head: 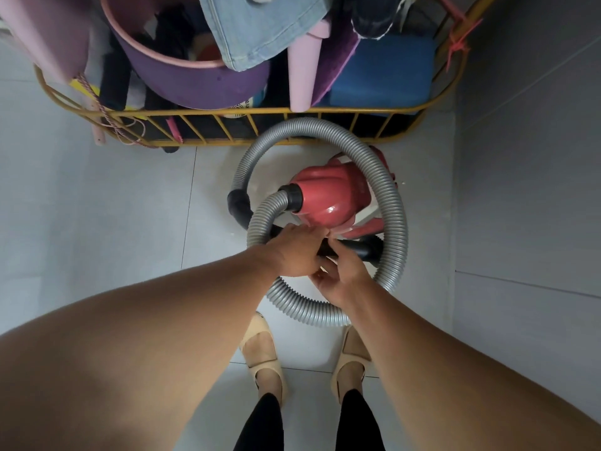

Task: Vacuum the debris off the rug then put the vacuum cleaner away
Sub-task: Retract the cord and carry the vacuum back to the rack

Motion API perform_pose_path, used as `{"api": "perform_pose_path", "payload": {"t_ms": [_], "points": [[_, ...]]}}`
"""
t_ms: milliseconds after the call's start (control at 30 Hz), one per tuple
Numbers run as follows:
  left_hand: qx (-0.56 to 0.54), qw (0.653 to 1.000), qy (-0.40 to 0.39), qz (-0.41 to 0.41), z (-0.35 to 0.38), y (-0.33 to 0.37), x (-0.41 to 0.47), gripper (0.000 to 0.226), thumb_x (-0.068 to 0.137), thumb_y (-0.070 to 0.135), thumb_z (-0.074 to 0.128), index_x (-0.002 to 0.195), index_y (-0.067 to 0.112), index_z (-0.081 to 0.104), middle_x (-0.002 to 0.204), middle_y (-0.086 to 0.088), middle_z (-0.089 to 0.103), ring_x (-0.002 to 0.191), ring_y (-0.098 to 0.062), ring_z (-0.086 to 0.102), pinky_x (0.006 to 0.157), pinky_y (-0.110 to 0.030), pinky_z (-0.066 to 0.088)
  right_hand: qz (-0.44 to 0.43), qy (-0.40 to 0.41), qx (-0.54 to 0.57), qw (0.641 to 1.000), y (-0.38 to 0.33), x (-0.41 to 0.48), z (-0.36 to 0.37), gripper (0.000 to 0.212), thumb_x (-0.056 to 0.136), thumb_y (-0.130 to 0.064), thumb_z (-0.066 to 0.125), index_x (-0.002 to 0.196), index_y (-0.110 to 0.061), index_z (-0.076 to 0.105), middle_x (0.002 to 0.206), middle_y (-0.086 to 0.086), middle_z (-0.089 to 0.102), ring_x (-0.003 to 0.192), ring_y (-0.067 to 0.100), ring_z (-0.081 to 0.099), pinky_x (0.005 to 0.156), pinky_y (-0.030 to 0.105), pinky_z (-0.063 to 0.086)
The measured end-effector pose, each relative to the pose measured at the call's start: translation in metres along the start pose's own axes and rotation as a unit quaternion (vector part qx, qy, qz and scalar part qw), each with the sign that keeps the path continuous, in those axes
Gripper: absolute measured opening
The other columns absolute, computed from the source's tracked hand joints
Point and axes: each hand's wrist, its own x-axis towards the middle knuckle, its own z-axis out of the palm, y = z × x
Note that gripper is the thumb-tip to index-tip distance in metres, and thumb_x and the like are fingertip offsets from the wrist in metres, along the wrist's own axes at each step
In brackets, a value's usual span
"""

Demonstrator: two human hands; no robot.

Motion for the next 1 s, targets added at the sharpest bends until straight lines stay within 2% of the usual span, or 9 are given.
{"api": "perform_pose_path", "payload": {"t_ms": [167,267,400,500,567,700,800,867,1000], "points": [[0.074,0.995,0.06,-0.015,0.004,-0.019,0.007,0.055,0.083,0.018,0.063,0.135,0.016,0.043,0.132,-0.005,0.054,0.126,-0.027,0.046,0.108,-0.042,0.033,0.024,-0.074,-0.125,0.989,-0.014,-0.01,-0.006,0.053,0.098,-0.041,0.05,0.126,0.004,0.051,0.12,0.024,0.058,0.111,0.035,0.061,0.084,0.04,0.057],[0.015,0.993,0.114,-0.038,0.007,-0.017,0.002,0.046,0.087,0.018,0.063,0.129,0.011,0.044,0.128,-0.008,0.054,0.123,-0.029,0.047,0.106,-0.041,0.033,-0.033,-0.06,-0.24,0.968,-0.038,-0.018,-0.023,0.048,0.085,-0.045,0.065,0.118,-0.012,0.054,0.13,0.02,0.049,0.11,0.035,0.063,0.088,0.041,0.056],[0.06,0.988,0.139,-0.001,0.008,0.006,-0.001,0.038,0.091,0.018,0.058,0.125,0.011,0.042,0.124,-0.007,0.05,0.119,-0.028,0.044,0.104,-0.04,0.03,-0.073,-0.111,-0.159,0.978,-0.063,-0.035,-0.046,0.054,0.079,-0.038,0.069,0.123,-0.009,0.058,0.119,0.019,0.066,0.102,0.032,0.069,0.085,0.04,0.058],[0.095,0.978,0.177,0.056,0.004,0.021,-0.002,0.041,0.09,0.025,0.061,0.125,0.013,0.046,0.12,-0.004,0.051,0.116,-0.024,0.045,0.103,-0.032,0.024,-0.161,-0.027,-0.141,0.976,-0.066,-0.034,-0.053,0.039,0.087,-0.028,0.069,0.118,-0.005,0.061,0.108,0.015,0.072,0.093,0.032,0.072,0.074,0.035,0.061],[0.154,0.963,0.214,0.053,0.002,0.027,-0.003,0.062,0.08,0.034,0.071,0.134,0.017,0.044,0.123,-0.002,0.049,0.12,-0.024,0.043,0.115,-0.036,0.014,-0.197,0.045,-0.063,0.977,-0.066,-0.029,-0.057,0.037,0.087,-0.025,0.071,0.118,-0.007,0.062,0.111,0.015,0.07,0.096,0.027,0.071,0.079,0.033,0.059],[0.103,0.951,0.216,-0.198,0.011,0.024,-0.011,0.103,0.072,0.029,0.078,0.151,0.018,0.014,0.151,-0.012,0.019,0.142,-0.032,0.017,0.117,-0.054,0.0,-0.219,0.095,0.011,0.971,-0.067,-0.021,-0.058,0.039,0.087,-0.033,0.071,0.121,-0.018,0.061,0.114,0.005,0.07,0.102,0.017,0.066,0.091,0.032,0.054],[-0.176,0.872,0.191,-0.414,0.008,0.021,-0.014,0.089,0.083,0.009,0.064,0.151,0.019,0.006,0.148,-0.017,0.024,0.133,-0.038,0.037,0.109,-0.05,0.03,-0.22,0.117,0.022,0.968,-0.07,-0.016,-0.059,0.037,0.086,-0.042,0.069,0.116,-0.023,0.061,0.113,0.001,0.07,0.106,0.016,0.065,0.092,0.034,0.054],[-0.284,0.827,0.211,-0.438,0.007,0.02,-0.012,0.067,0.089,0.009,0.052,0.147,0.016,0.018,0.134,-0.016,0.046,0.117,-0.039,0.053,0.098,-0.045,0.042,-0.226,0.131,0.033,0.965,-0.076,-0.013,-0.061,0.043,0.086,-0.043,0.069,0.122,-0.021,0.059,0.116,0.002,0.069,0.107,0.016,0.065,0.088,0.034,0.056],[-0.184,0.847,0.307,-0.394,0.009,0.021,-0.008,0.055,0.085,0.0,0.05,0.134,0.019,0.036,0.124,-0.005,0.052,0.113,-0.033,0.054,0.09,-0.045,0.039,-0.174,0.206,0.067,0.961,-0.085,0.003,-0.071,0.048,0.087,-0.045,0.067,0.125,-0.017,0.058,0.108,0.005,0.069,0.094,0.019,0.068,0.077,0.033,0.059]]}}
